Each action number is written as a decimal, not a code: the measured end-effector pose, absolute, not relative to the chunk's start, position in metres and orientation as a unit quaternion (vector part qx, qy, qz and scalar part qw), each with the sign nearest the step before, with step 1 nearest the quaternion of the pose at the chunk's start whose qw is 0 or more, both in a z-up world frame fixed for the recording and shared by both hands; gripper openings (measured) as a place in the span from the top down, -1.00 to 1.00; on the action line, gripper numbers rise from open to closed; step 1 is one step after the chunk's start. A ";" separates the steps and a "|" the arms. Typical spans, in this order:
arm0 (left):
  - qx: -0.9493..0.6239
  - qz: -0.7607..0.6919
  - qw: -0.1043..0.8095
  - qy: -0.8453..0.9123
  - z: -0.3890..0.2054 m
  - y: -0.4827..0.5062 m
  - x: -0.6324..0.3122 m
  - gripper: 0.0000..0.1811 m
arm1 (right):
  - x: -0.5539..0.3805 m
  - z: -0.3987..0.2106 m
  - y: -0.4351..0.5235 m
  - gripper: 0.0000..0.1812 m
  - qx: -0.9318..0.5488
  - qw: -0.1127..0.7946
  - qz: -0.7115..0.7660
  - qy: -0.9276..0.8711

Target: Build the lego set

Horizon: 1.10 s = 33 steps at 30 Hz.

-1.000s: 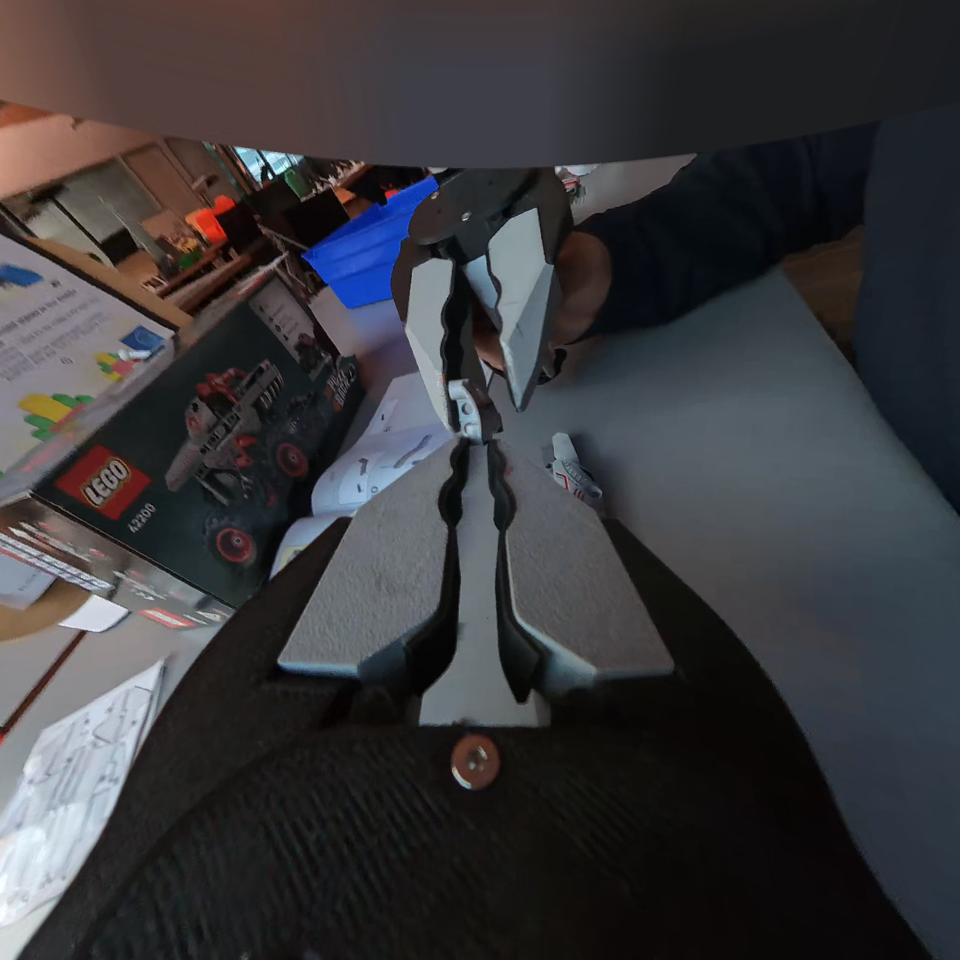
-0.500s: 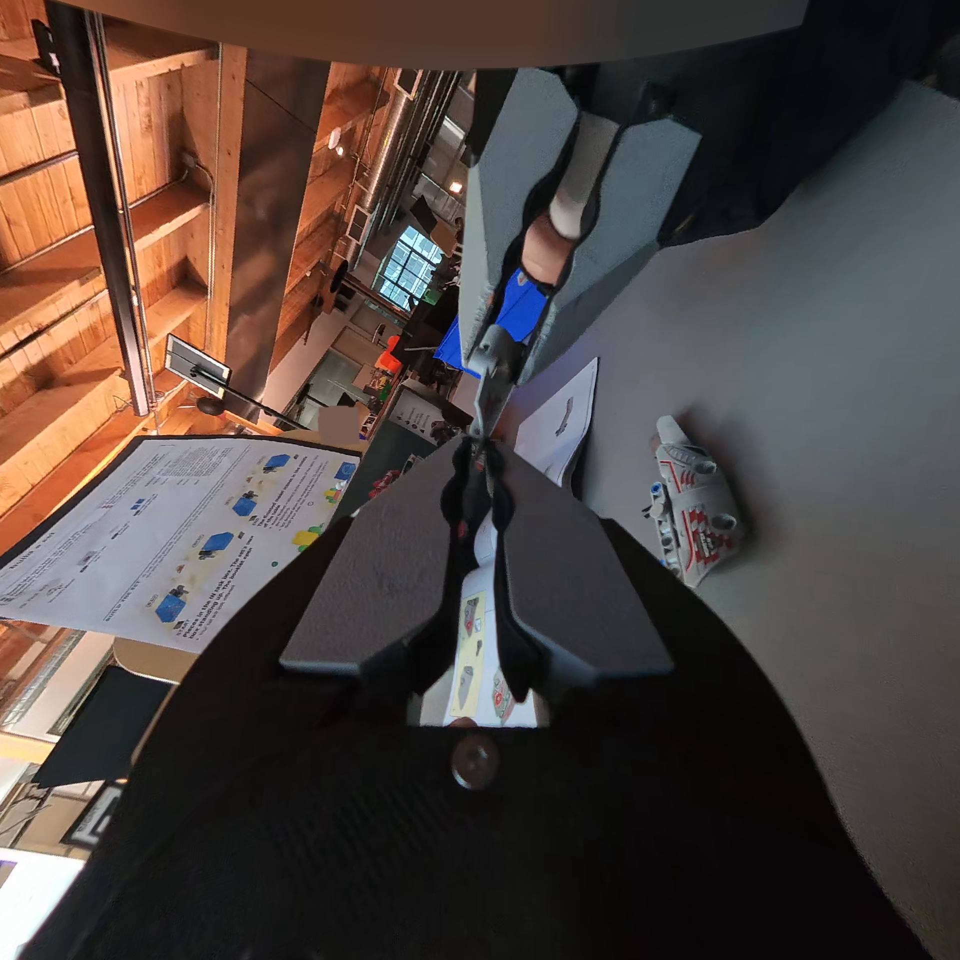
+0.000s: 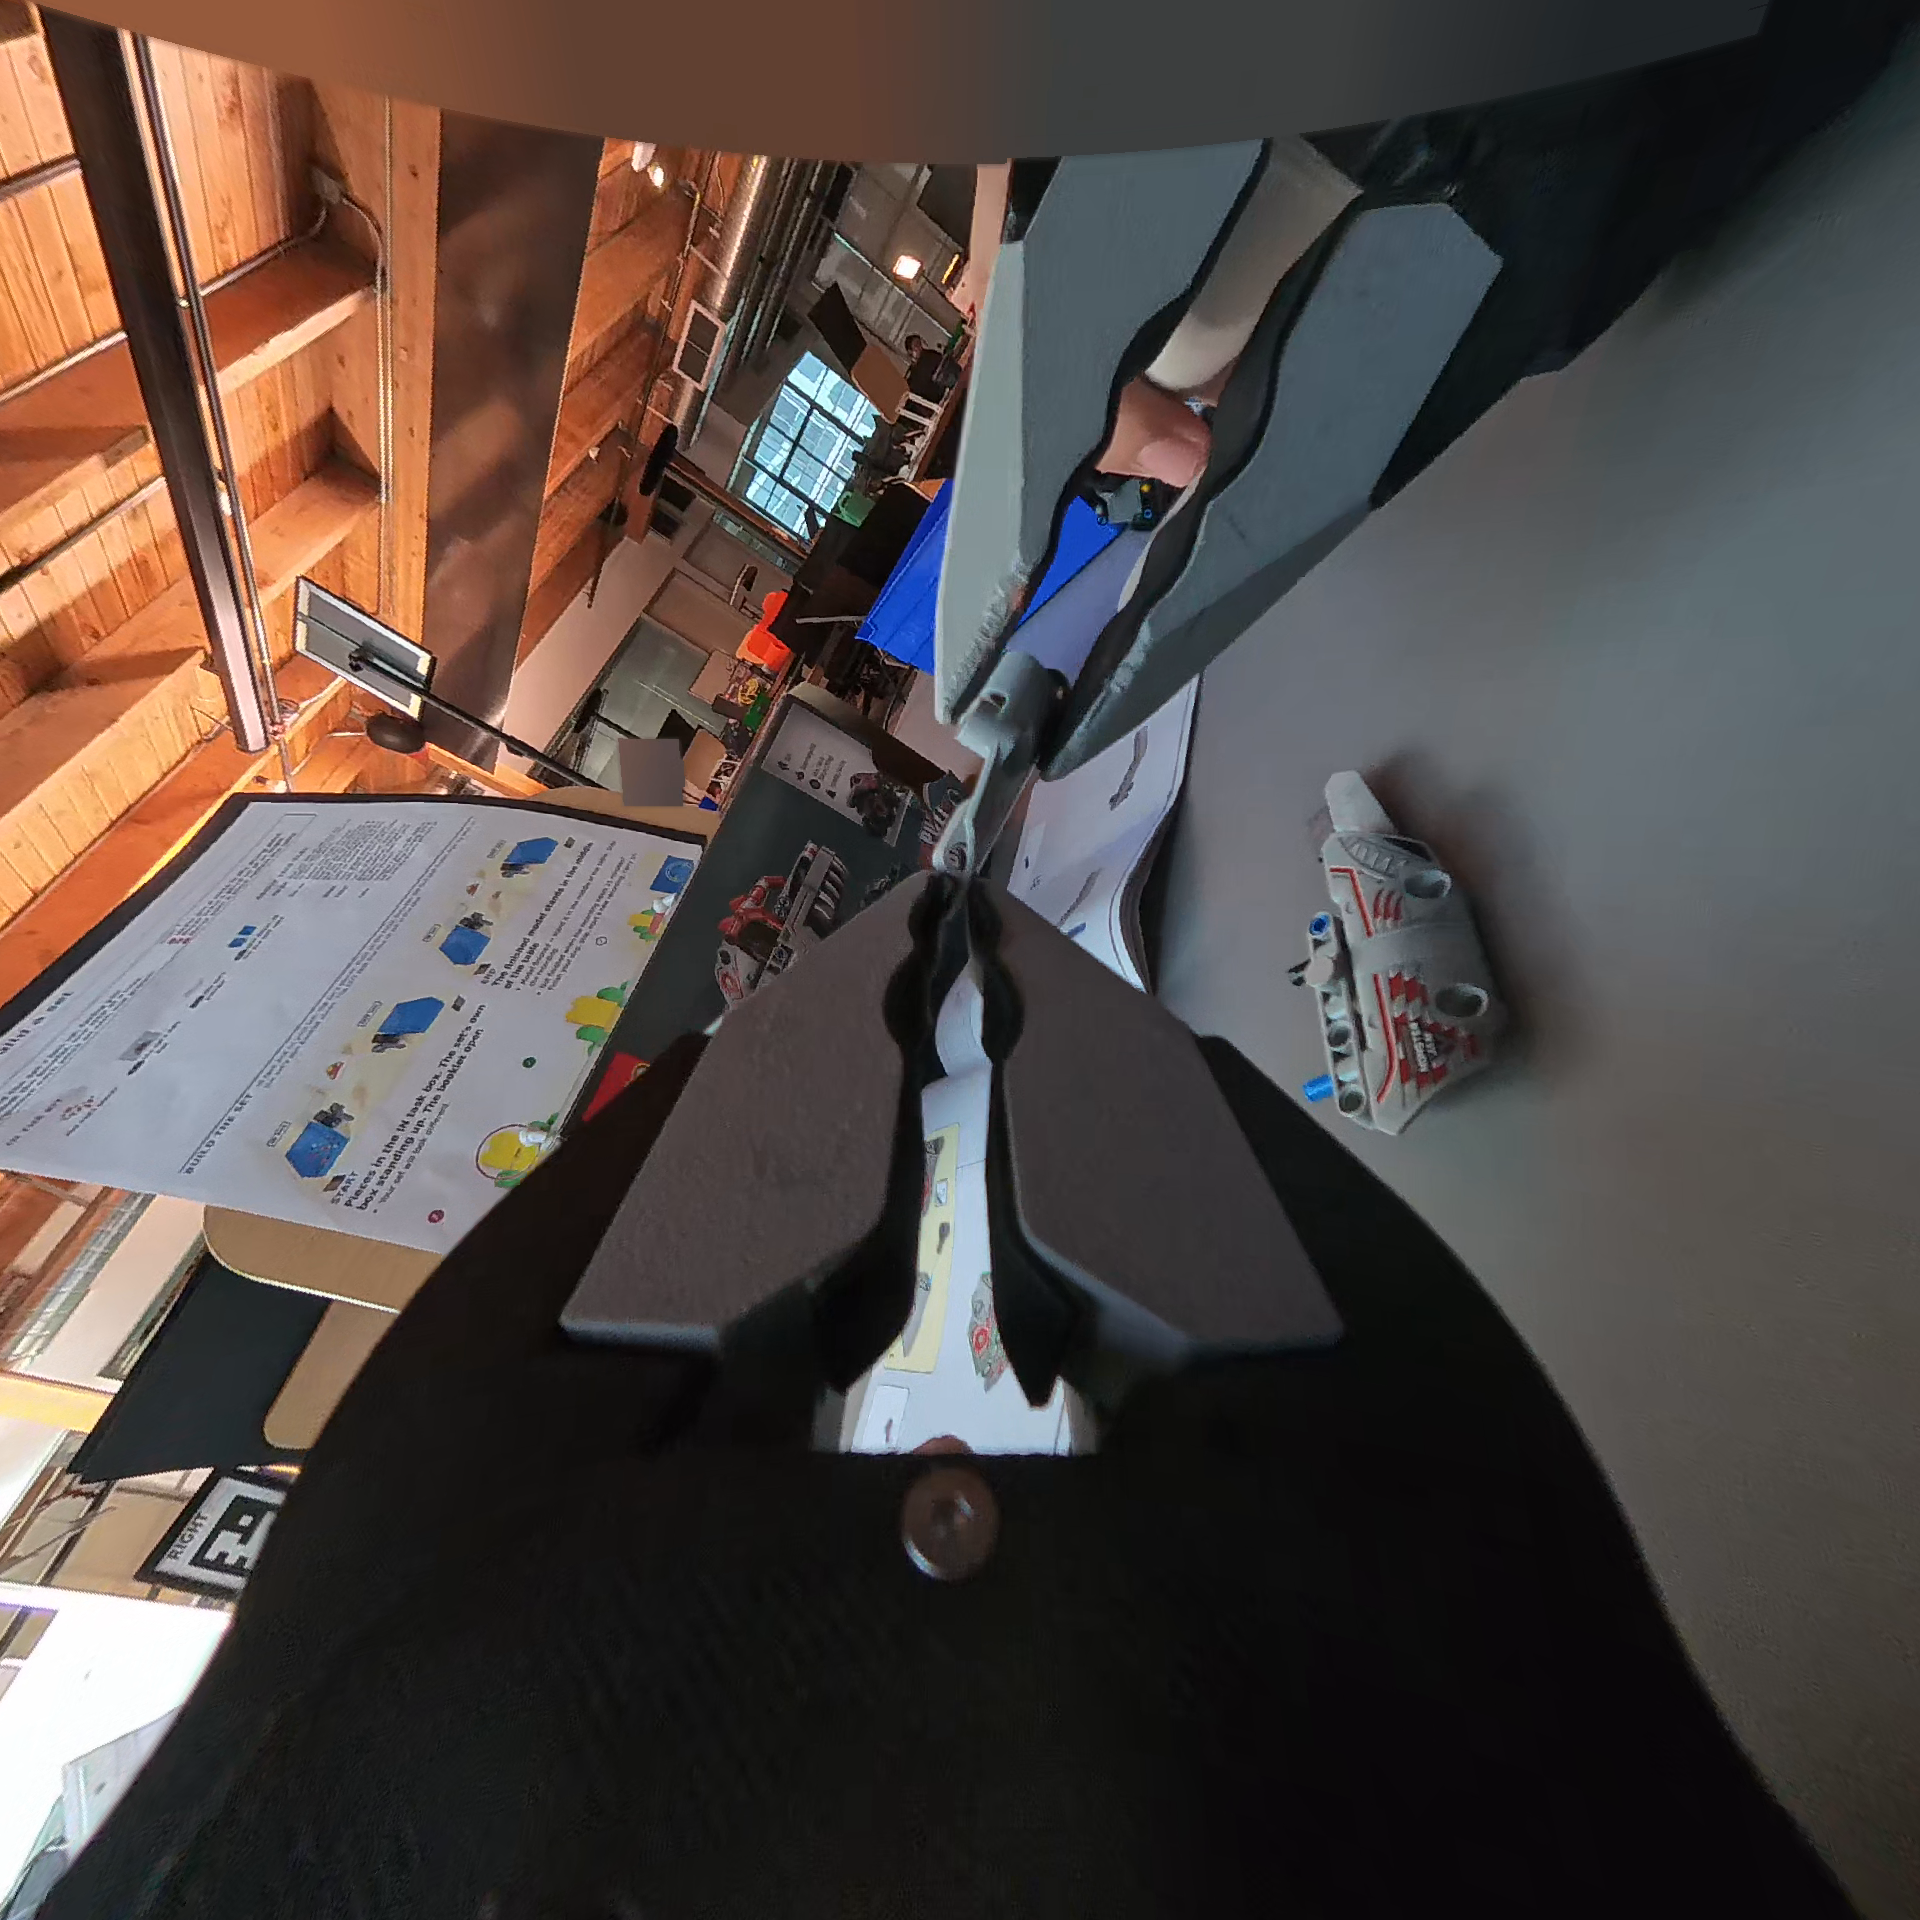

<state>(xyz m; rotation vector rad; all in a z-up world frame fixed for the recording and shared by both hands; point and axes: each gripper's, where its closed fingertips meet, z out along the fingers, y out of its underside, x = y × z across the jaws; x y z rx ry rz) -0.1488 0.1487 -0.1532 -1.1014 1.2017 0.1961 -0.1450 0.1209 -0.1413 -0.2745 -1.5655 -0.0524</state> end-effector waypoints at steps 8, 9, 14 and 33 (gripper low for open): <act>-0.507 0.078 0.674 0.531 -0.158 0.152 -0.151 0.99 | -0.147 -0.145 0.126 0.89 -0.134 0.694 -0.012 -0.707; -0.509 0.077 0.673 0.530 -0.159 0.153 -0.151 1.00 | -0.147 -0.146 0.127 0.88 -0.135 0.693 -0.011 -0.708; -0.513 0.074 0.673 0.529 -0.161 0.155 -0.152 0.99 | -0.147 -0.148 0.129 0.88 -0.137 0.692 -0.009 -0.709; -0.525 0.083 0.661 0.530 -0.167 0.161 -0.155 0.99 | -0.149 -0.153 0.138 0.88 -0.155 0.679 0.001 -0.717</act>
